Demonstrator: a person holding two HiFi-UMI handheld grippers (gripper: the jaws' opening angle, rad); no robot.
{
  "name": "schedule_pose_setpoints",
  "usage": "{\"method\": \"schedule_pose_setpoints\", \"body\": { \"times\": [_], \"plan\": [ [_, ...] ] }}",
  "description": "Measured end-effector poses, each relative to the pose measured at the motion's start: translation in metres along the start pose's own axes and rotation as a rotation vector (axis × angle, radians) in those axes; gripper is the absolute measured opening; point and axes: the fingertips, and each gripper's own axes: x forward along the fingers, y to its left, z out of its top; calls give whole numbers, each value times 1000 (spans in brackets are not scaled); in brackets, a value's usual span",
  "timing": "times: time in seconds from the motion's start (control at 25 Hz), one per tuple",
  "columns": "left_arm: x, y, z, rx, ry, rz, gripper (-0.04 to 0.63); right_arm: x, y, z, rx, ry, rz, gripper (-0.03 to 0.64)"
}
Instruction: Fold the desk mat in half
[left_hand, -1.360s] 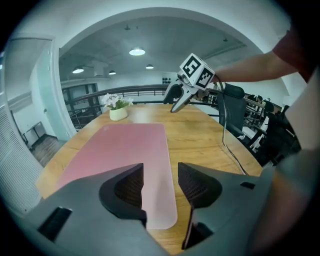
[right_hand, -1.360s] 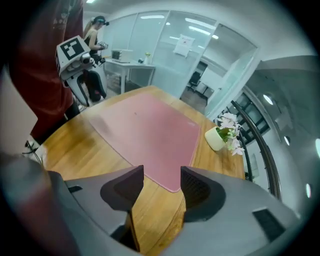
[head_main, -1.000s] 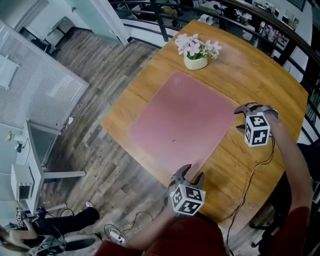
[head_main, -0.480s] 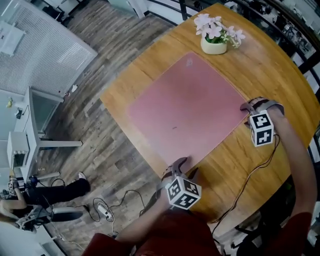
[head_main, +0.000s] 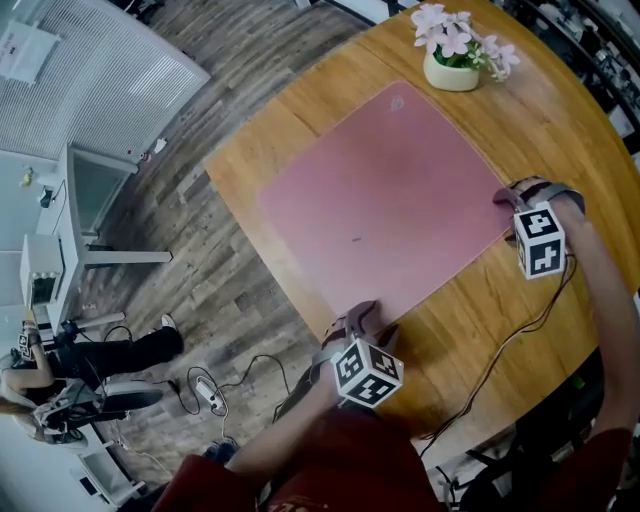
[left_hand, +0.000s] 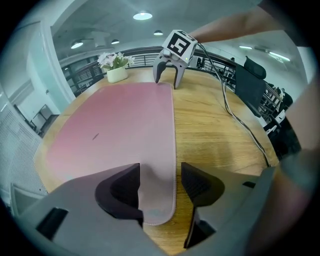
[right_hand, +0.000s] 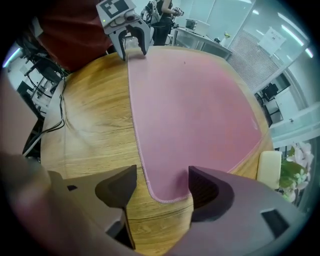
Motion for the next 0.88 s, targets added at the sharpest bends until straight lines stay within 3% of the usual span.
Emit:
{"method": "schedule_pose_setpoints", "body": {
  "times": [0.52, 0.88],
  "plan": [
    [8, -4, -5, 18, 6, -37, 283, 8, -3, -2, -12, 23, 150, 357],
    [10, 4, -6, 52, 26, -47, 249, 10, -8, -1, -5, 14, 151, 325]
  ]
}}
